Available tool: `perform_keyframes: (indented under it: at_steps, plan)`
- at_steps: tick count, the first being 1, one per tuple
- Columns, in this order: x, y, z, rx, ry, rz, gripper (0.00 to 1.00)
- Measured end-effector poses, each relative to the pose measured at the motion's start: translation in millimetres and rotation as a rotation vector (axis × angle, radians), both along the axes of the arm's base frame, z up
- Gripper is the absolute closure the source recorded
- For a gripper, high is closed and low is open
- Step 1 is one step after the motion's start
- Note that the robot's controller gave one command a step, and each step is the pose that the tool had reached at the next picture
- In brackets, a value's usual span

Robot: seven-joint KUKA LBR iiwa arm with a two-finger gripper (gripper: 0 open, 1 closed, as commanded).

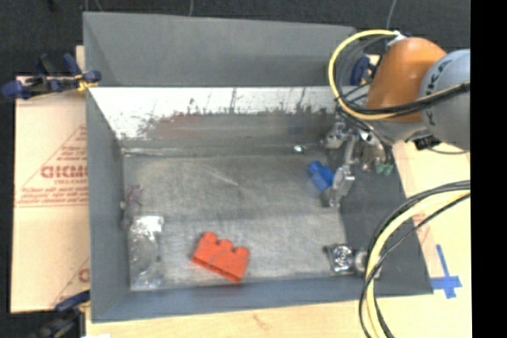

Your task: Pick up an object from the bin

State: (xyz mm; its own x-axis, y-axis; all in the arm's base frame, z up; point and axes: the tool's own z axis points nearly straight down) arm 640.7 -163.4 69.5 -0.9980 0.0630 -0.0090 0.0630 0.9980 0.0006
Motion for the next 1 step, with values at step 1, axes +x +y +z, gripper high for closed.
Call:
perform_keyframes:
  at_steps: [1]
  plan:
    - [-18.3, -0.4, 32.6, 0.002, 0.004, -0.165, 0.00]
